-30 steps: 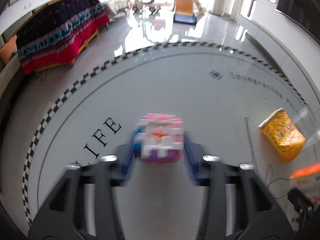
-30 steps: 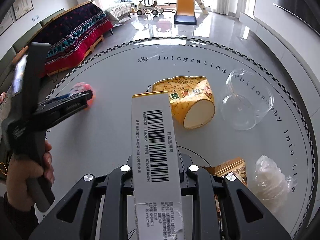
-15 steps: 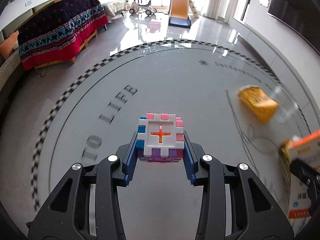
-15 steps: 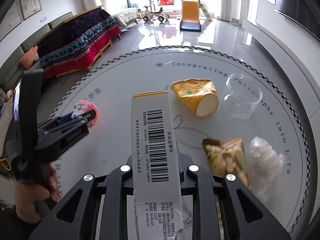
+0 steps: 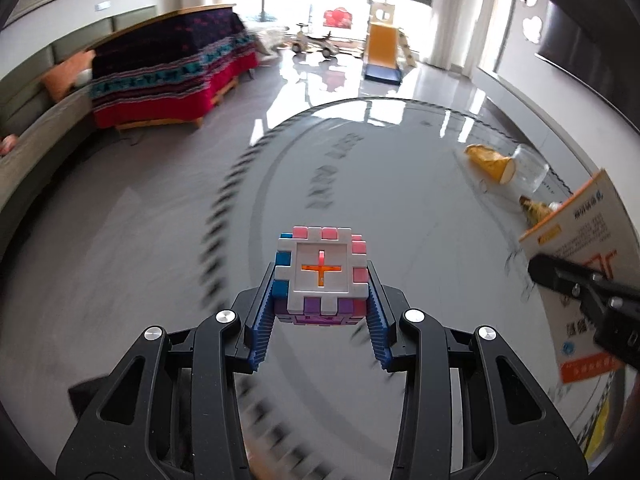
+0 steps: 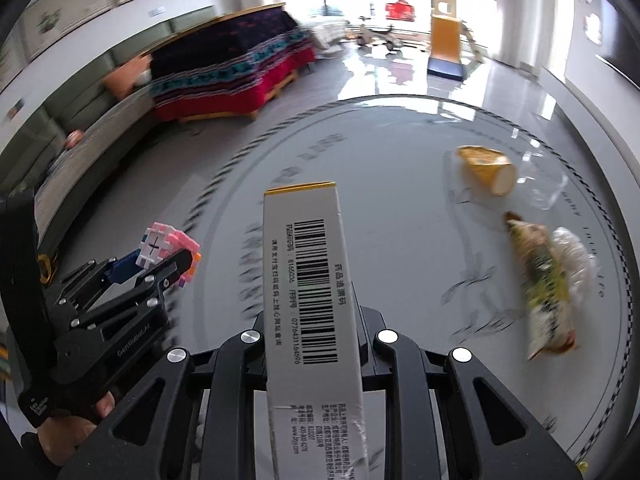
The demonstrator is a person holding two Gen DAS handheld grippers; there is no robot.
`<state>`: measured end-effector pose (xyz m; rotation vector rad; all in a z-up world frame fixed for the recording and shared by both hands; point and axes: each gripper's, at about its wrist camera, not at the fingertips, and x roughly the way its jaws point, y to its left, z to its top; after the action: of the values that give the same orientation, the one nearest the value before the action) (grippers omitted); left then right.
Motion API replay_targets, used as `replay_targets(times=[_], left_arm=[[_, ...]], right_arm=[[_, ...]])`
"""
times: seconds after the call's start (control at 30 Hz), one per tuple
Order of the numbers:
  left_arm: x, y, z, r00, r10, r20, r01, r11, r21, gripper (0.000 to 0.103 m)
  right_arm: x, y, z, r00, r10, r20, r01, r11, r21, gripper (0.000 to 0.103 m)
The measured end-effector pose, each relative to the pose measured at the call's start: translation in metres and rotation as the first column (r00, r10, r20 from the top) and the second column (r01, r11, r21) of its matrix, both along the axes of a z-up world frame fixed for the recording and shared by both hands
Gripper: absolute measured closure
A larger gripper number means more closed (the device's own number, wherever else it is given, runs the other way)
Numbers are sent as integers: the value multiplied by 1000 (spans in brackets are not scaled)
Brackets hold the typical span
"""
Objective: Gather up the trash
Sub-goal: 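Carry both items over the black trash bag and open both tools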
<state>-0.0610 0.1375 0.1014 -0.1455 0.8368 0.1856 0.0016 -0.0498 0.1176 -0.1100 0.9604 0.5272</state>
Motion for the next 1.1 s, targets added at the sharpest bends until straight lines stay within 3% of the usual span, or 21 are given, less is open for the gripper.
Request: replay_targets(times=[0.2,0.37,0.57,0.77,0.8,0.87,0.9,1.0,1.1], left_arm=[[-102,48,-15,991,131,-17,-131,991,2,63],[-171,81,-37,969,244,-48,-244,970,15,63],[-255,126,-78,913,390,-119,-394,919,-10,63],[-308,166,-97,848,505,-160,-514,858,-14,62],[-315,171,-100,840,516,-168,-525,851,-15,47],[-326,178,-103,806,565,-178,-573,819,7,7],[-332,179,-104,795,581,-172,-587,809,23,6],[-343,186,-103,767,620,-166,-622,782,44,6],[-347,190,-103,760,629,-163,-636,772,7,6]], right_arm=[[-74,50,2,989,145,-20,-144,989,36,80],[-129,95,-11,959,277,-58,-274,960,51,80],[-180,148,-36,902,413,-127,-409,911,52,80],[-220,203,-53,834,524,-171,-525,850,44,79],[-227,213,-56,815,550,-183,-552,833,47,78],[-242,232,-59,786,587,-195,-593,805,30,54],[-246,238,-58,795,582,-173,-589,808,13,35],[-256,243,-54,804,584,-114,-588,809,-8,33],[-256,239,-54,803,585,-117,-589,808,-6,33]])
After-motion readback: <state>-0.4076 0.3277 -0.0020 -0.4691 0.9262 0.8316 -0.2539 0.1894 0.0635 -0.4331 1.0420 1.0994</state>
